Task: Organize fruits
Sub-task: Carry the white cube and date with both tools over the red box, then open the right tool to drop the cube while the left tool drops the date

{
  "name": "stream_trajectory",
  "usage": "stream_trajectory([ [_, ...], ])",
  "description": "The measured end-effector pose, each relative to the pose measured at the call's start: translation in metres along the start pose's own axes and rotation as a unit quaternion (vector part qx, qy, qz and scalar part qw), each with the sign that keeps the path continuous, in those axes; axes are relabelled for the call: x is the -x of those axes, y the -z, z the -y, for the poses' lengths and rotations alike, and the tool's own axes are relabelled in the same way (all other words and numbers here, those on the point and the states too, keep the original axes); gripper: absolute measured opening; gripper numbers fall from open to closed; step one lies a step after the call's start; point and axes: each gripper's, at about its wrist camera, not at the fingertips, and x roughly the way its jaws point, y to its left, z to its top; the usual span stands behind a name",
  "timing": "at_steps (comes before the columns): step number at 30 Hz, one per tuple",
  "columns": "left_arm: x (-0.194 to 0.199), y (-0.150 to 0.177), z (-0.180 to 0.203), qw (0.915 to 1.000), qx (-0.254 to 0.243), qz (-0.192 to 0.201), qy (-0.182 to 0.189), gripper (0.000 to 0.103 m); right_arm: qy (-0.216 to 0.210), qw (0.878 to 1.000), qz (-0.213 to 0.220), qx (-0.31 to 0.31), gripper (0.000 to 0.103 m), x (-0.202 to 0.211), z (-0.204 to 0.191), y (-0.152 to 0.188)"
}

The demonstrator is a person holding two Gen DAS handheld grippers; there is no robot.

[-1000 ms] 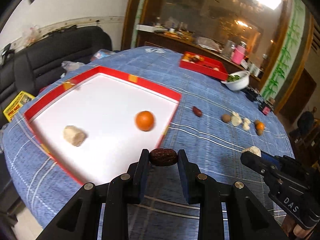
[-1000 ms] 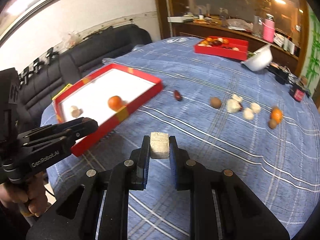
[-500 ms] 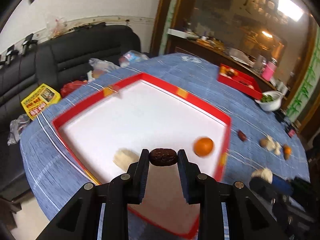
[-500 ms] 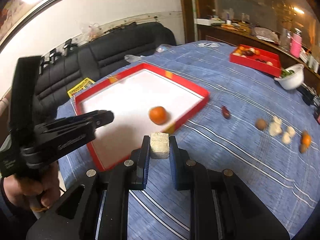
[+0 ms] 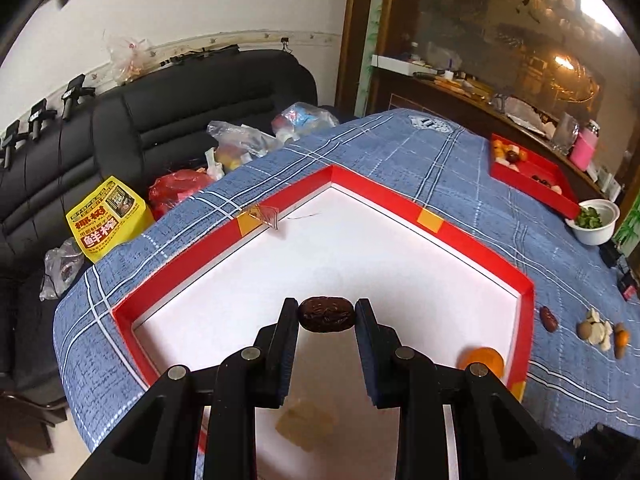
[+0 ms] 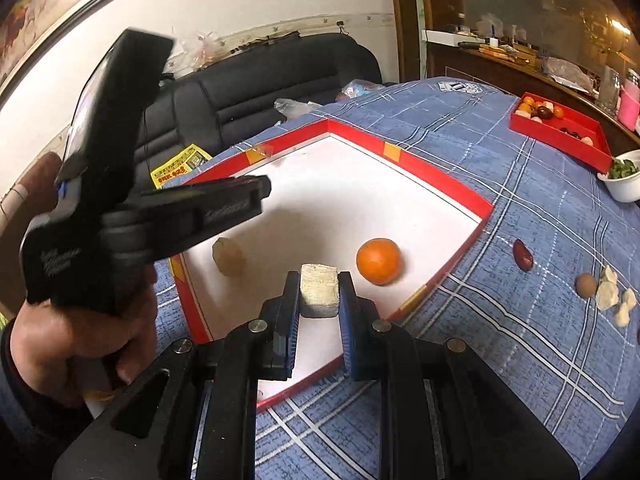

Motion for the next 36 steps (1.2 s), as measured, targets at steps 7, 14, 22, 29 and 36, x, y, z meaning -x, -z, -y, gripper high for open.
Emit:
stream_trajectory([
  [7, -0.015, -0.003, 0.0, 0.9998, -0.001, -0.012, -0.019, 0.027, -0.001, 1.0, -0.006, 0.007, 0.018, -0.013, -0.001, -0.004],
  [14, -0.021, -0.003, -0.007, 0.9993, 0.001, -0.019, -0.031, 0.027, 0.005, 1.0, -0.015, 0.007, 0.018, -0.028, 0.0, -0.007],
  [22, -0.024, 0.004, -0.019, 0.9981, 0.012, -0.041, -0.044, 0.027, 0.03, 0.999, -0.038, 0.006, 0.019, -0.047, 0.002, -0.009],
  [29, -0.023, 0.016, -0.025, 0.9934, 0.03, -0.089, -0.066, 0.067, 0.05, 0.997, -0.046, 0.034, 0.067, -0.043, -0.007, -0.007],
  [36, 0.019, 0.012, -0.022, 0.9944, 0.086, -0.047, -0.04, 0.067, 0.055, 0.998, -0.003, 0.011, 0.067, 0.006, 0.015, -0.005],
])
